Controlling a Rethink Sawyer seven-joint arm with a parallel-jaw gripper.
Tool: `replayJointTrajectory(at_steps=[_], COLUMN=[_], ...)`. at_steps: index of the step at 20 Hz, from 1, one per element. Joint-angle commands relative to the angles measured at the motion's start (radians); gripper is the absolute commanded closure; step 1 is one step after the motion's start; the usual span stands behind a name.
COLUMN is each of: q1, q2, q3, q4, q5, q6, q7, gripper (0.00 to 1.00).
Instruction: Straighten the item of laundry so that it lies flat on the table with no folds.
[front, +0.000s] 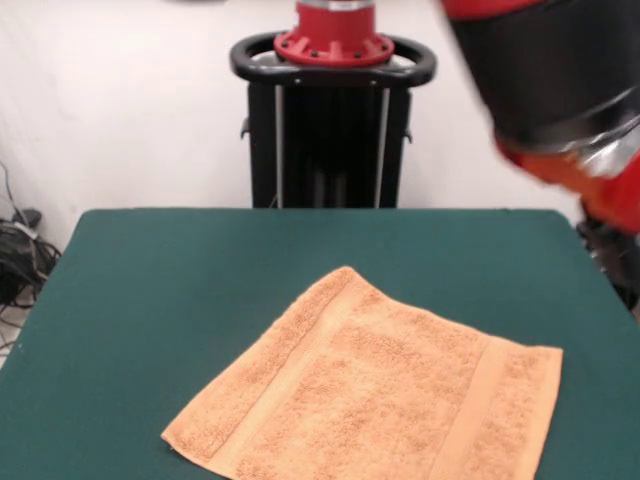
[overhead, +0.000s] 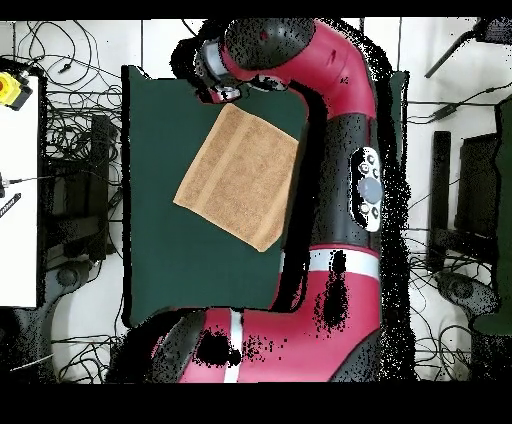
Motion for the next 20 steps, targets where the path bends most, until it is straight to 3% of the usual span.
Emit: replayJointTrajectory(at_steps=[1,3,9,12,14,20], q1=[0.046,0.034,0.062,0.08,0.076,0.086], q2=[-0.064,-0.071,-0.091,-0.107,-0.123,-0.124], q3=[-0.052,-0.04,-0.092,-0.12,-0.124,-0.2], q4=[0.212,0.242,0.25,0.24,0.292,0.341], q5=[-0.027,0.016,0.019,-0.001,0.006,-0.11], q6=[-0.004,0.009,0.012,0.074,-0.004,0.036], q7=[0.188,0.205,0.327,0.332,0.281,0.143], gripper=[1.0,1.0,1.0,1.0,1.0,1.0])
